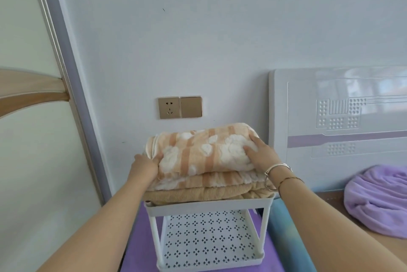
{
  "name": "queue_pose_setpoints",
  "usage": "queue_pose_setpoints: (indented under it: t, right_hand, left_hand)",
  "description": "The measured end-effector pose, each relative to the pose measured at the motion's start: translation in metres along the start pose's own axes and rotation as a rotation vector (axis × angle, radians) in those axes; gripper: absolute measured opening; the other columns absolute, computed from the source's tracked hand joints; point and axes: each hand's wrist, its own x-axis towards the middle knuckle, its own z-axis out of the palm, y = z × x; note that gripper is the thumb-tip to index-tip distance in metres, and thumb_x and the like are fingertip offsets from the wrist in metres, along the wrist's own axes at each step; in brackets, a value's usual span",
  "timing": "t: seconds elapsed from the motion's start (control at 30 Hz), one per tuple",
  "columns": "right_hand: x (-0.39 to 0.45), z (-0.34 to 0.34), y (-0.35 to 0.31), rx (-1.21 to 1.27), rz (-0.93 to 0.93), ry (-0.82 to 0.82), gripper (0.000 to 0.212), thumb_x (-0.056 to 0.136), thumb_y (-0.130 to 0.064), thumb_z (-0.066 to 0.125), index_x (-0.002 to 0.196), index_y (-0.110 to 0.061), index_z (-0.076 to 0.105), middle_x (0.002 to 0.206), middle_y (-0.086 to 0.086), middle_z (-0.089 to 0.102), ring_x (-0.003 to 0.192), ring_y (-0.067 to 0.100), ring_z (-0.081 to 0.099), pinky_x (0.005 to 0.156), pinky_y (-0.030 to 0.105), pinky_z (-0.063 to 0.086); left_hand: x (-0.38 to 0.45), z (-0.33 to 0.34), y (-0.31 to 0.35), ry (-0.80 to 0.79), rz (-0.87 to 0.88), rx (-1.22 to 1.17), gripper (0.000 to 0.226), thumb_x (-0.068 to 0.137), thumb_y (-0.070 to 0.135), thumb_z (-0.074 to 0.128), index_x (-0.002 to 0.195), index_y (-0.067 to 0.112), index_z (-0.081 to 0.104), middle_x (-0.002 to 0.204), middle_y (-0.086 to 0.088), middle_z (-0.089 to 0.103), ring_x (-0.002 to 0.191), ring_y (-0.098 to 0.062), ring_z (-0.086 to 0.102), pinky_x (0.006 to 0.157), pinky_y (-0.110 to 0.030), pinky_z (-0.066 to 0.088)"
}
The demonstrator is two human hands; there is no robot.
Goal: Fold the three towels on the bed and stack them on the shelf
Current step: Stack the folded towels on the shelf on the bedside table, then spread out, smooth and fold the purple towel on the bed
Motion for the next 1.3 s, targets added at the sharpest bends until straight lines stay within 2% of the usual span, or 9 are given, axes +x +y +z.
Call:
queue_pose_setpoints:
  t: [0.2, 0.3, 0.43, 0.6, 0.9, 1.0, 1.07, 1.2, 1.3]
  right_hand:
    - [-0.046, -0.011, -0.008, 0.103, -0.043, -0.028, 0.060, 0.095, -0.045, 0.040, 0.148, -0.043, 0.011, 0.133, 0.018, 0.045, 0.098, 0.029, 0.050, 0.090, 0.035, 0.039]
    - [-0.074, -0.037, 0.003, 0.168, -0.063, 0.005, 0.052, 0.096, -0.040, 0.045, 0.145, -0.030, 0.032, 0.138, 0.014, 0.047, 0.123, 0.030, 0.047, 0.097, 0.032, 0.036]
    - [-0.112, -0.068, 0.046, 0.148, -0.004, 0.110, 0.043, 0.097, -0.023, 0.046, 0.140, -0.023, 0.042, 0.131, 0.015, 0.054, 0.121, 0.025, 0.049, 0.093, 0.028, 0.036]
    - [-0.147, -0.114, 0.120, 0.115, 0.124, 0.178, 0.034, 0.094, -0.011, 0.046, 0.127, -0.015, 0.054, 0.087, 0.006, 0.059, 0.074, 0.018, 0.051, 0.066, 0.023, 0.040]
    - [-0.193, -0.179, 0.315, -0.031, 0.376, 0.272, 0.035, 0.086, -0.003, 0.051, 0.119, -0.009, 0.062, 0.108, 0.012, 0.064, 0.100, 0.027, 0.058, 0.069, 0.021, 0.037]
    - [-0.195, -0.187, 0.381, -0.091, 0.434, 0.259, 0.040, 0.085, -0.009, 0.053, 0.123, -0.016, 0.061, 0.127, 0.009, 0.058, 0.117, 0.024, 0.053, 0.090, 0.018, 0.036]
    - [-0.191, -0.191, 0.416, -0.150, 0.459, 0.279, 0.044, 0.083, -0.013, 0.055, 0.126, -0.020, 0.059, 0.132, 0.010, 0.053, 0.123, 0.027, 0.048, 0.105, 0.032, 0.035]
    - [-0.182, -0.198, 0.476, -0.194, 0.488, 0.347, 0.045, 0.084, -0.015, 0.057, 0.128, -0.024, 0.056, 0.132, 0.011, 0.047, 0.127, 0.030, 0.040, 0.110, 0.038, 0.029]
    - [-0.174, -0.202, 0.512, -0.229, 0.486, 0.299, 0.042, 0.085, -0.030, 0.054, 0.126, -0.035, 0.057, 0.140, 0.010, 0.037, 0.134, 0.029, 0.029, 0.115, 0.037, 0.021]
  left_hand:
    - [-0.048, -0.025, 0.033, 0.367, 0.319, 0.526, 0.037, 0.095, 0.027, 0.046, 0.130, 0.014, 0.042, 0.126, -0.011, 0.048, 0.109, -0.034, 0.049, 0.084, -0.042, 0.041]
    - [-0.077, -0.015, 0.058, 0.283, 0.591, 0.396, 0.030, 0.093, 0.026, 0.046, 0.119, 0.019, 0.058, 0.121, -0.005, 0.059, 0.105, -0.028, 0.055, 0.086, -0.039, 0.044]
    - [-0.139, 0.025, 0.081, 0.103, 0.831, 0.285, 0.024, 0.091, 0.025, 0.049, 0.109, 0.023, 0.065, 0.118, 0.007, 0.061, 0.113, -0.019, 0.052, 0.096, -0.035, 0.040]
    - [-0.204, 0.098, 0.103, -0.093, 1.052, 0.105, 0.018, 0.086, 0.015, 0.055, 0.100, 0.018, 0.066, 0.108, 0.005, 0.063, 0.107, -0.017, 0.051, 0.096, -0.031, 0.038]
    - [-0.282, 0.315, 0.094, -0.549, 0.909, 0.149, 0.013, 0.087, 0.019, 0.056, 0.094, 0.021, 0.067, 0.106, -0.001, 0.065, 0.103, -0.021, 0.059, 0.091, -0.034, 0.045]
    - [-0.298, 0.379, 0.095, -0.609, 0.891, 0.169, 0.014, 0.088, 0.022, 0.055, 0.096, 0.022, 0.067, 0.108, 0.002, 0.065, 0.104, -0.018, 0.060, 0.089, -0.028, 0.044]
    - [-0.306, 0.415, 0.096, -0.658, 0.859, 0.183, 0.015, 0.090, 0.023, 0.055, 0.099, 0.022, 0.066, 0.111, 0.006, 0.064, 0.104, -0.015, 0.058, 0.083, -0.023, 0.041]
    - [-0.322, 0.483, 0.084, -0.726, 0.848, 0.214, 0.011, 0.090, 0.026, 0.056, 0.098, 0.027, 0.064, 0.117, 0.004, 0.063, 0.106, -0.017, 0.058, 0.091, -0.031, 0.046]
    - [-0.327, 0.516, 0.073, -0.753, 0.835, 0.245, 0.032, 0.092, 0.029, 0.056, 0.124, 0.024, 0.059, 0.133, 0.003, 0.055, 0.122, -0.018, 0.050, 0.101, -0.030, 0.039]
